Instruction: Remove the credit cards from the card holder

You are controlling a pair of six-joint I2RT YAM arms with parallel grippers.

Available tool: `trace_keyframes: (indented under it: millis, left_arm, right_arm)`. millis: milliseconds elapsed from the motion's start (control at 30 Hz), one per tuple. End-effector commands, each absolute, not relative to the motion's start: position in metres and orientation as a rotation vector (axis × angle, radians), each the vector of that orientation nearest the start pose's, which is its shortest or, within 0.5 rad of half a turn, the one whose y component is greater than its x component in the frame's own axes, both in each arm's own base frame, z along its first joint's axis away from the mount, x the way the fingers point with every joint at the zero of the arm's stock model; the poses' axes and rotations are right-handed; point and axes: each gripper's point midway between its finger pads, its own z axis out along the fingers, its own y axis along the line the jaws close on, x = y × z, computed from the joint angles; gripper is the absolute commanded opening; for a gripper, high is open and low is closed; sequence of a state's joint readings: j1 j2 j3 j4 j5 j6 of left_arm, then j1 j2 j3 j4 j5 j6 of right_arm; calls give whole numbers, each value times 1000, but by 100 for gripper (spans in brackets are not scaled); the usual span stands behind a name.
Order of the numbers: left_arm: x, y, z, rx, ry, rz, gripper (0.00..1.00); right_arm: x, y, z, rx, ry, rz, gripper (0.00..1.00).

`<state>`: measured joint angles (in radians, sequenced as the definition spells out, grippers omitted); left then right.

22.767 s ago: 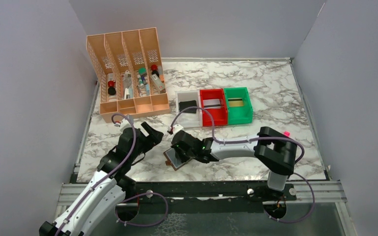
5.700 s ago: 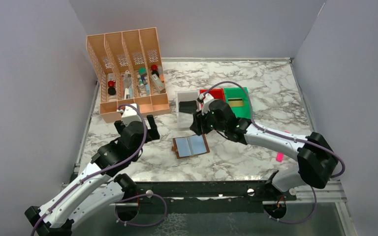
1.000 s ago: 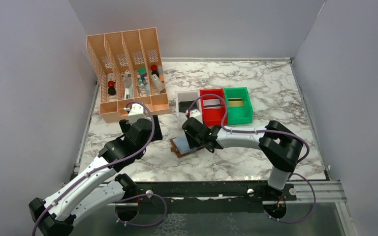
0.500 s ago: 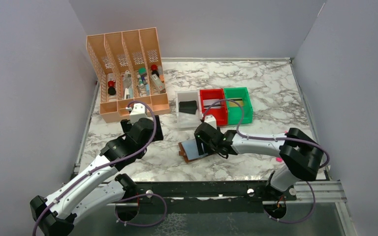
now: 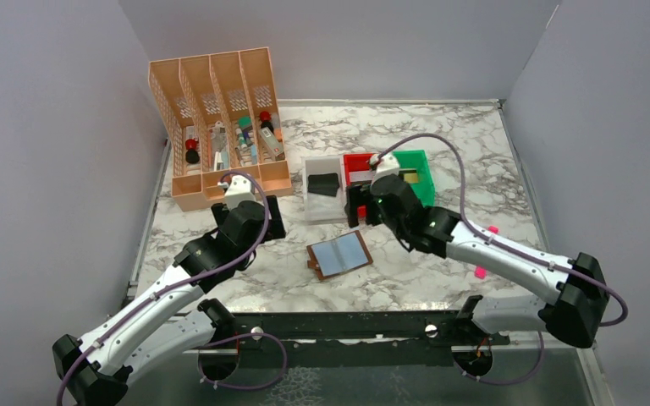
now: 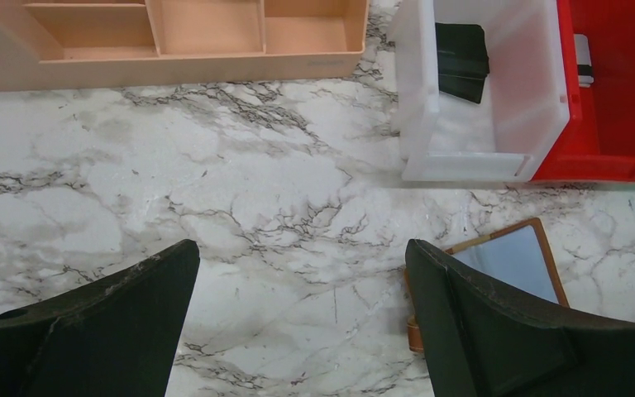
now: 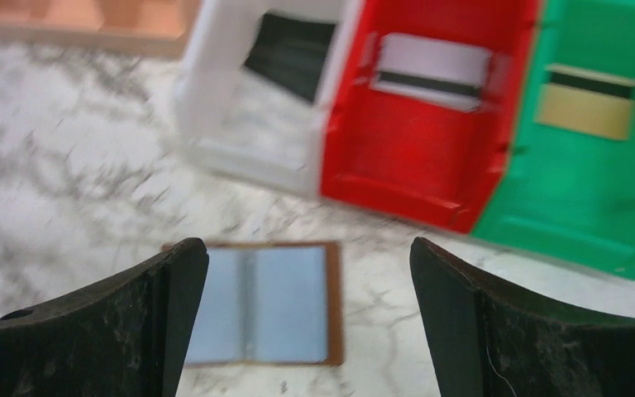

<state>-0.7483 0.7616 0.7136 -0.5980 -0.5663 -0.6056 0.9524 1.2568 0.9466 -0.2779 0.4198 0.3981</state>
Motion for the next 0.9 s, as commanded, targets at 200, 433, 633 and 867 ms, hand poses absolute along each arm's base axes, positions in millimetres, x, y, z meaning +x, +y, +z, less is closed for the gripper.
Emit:
trace_keyframes:
  millis: [200,433,633,867]
  left_arm:
    - [238,-83,216,-263,1983,-56,99]
    - [239,-61,230,-223,1929,85,99]
    - [237,-55,213,-188,1949,149,99]
    - [239,-57,217,-187,1949,147,99]
  right_arm:
    - [322,155,200,-73,2010,281,98]
    - [306,164,206,-136,1917,407,98]
    - [304,160,198,-129,1920,389,99]
    - [310,152,196,-88,1932,330,99]
